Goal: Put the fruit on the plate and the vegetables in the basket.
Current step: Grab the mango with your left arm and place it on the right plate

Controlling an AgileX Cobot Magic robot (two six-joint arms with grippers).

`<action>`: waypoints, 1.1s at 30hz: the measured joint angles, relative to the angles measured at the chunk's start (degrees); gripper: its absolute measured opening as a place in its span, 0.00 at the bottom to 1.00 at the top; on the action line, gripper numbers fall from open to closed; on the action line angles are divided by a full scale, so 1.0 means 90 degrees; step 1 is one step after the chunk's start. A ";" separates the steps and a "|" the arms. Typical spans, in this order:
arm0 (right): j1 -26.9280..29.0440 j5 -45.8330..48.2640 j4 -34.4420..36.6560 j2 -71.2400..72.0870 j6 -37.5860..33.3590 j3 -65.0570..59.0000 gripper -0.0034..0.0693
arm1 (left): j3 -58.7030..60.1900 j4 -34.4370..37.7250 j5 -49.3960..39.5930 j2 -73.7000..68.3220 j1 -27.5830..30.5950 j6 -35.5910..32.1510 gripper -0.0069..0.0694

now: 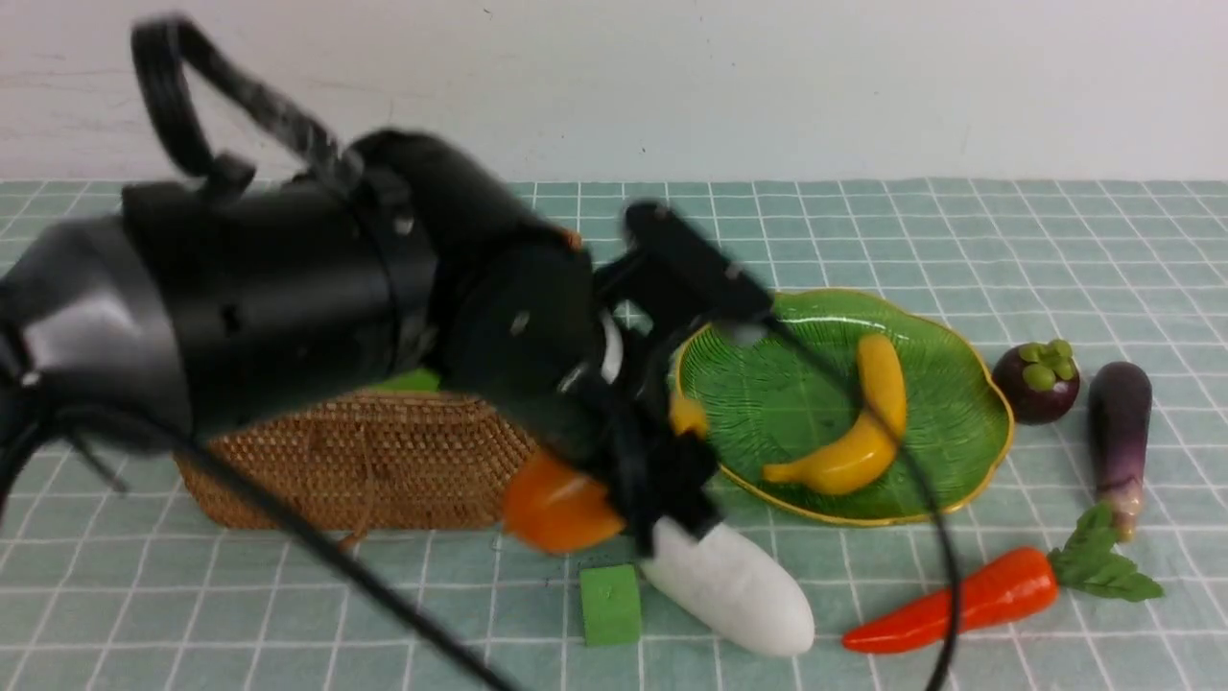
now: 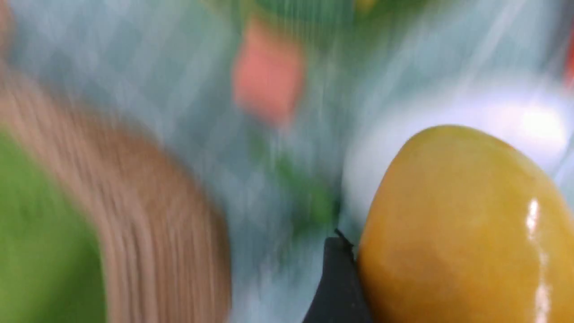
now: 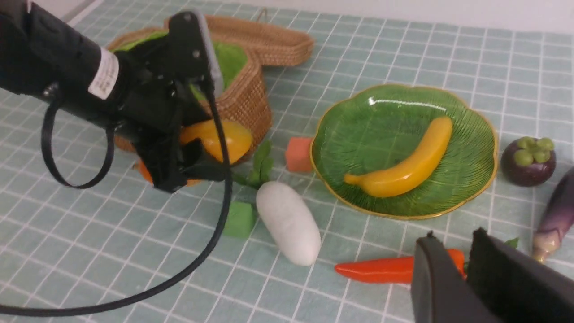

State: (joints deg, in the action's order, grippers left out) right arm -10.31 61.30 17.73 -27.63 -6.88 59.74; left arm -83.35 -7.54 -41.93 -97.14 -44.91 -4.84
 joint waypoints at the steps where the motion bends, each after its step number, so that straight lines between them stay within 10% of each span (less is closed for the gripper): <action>1: 0.0000 0.0000 0.0000 0.0000 0.0009 0.0000 0.22 | -0.0100 0.0017 0.0016 0.0000 0.0000 -0.0016 0.77; 14: 0.0000 0.0130 0.0124 0.0000 0.0093 0.0000 0.23 | -0.5585 -0.0179 -0.0526 -0.4700 0.0252 0.0034 0.77; 23: 0.0000 0.0489 0.0140 0.0000 0.0093 0.0000 0.23 | -0.5227 -0.0076 0.0416 -0.5074 0.0557 0.0163 0.82; 33: 0.0000 0.0489 0.0185 0.0000 0.0098 0.0000 0.24 | -0.5097 0.0770 -0.0668 -0.4186 0.0635 0.0183 0.93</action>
State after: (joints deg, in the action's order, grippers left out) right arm -10.31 65.70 19.39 -27.63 -6.00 59.74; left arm -129.22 -0.60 -47.95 -134.81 -39.19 -3.19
